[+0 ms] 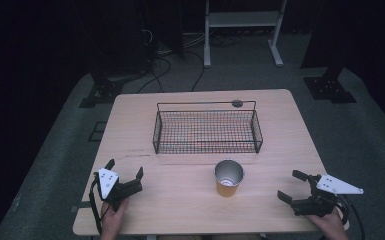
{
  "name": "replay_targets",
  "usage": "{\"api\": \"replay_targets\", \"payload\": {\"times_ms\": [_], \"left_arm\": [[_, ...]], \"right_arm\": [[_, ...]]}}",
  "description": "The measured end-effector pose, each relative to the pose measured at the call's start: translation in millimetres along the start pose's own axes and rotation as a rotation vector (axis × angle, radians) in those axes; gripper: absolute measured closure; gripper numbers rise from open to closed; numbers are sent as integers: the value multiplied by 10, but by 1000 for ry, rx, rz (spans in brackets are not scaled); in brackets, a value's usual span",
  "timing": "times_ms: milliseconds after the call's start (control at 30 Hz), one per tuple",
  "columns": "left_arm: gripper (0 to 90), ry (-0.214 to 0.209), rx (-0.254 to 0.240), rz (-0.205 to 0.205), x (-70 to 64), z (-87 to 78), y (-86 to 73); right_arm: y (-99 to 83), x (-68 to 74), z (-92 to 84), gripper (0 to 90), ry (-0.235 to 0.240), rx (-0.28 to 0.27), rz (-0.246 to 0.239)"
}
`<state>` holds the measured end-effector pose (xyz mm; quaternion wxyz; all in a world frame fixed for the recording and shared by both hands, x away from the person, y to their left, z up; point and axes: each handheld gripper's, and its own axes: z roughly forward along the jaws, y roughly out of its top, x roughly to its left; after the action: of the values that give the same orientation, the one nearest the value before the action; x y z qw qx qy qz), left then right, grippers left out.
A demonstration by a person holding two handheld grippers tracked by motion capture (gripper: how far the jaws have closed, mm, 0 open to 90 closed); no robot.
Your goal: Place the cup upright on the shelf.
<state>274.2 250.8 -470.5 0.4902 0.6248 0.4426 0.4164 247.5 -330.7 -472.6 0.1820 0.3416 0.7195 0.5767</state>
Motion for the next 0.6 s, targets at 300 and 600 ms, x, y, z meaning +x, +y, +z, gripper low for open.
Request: {"api": "replay_targets", "payload": {"times_ms": [300,600], "left_arm": [[0,-1,-7,4,-6,-9,-3],[0,-1,-7,3,-5,-10,-4]], "right_arm": [[22,49,17,7,7,9,-15],[112,163,103,7,36,15,-49]]}}
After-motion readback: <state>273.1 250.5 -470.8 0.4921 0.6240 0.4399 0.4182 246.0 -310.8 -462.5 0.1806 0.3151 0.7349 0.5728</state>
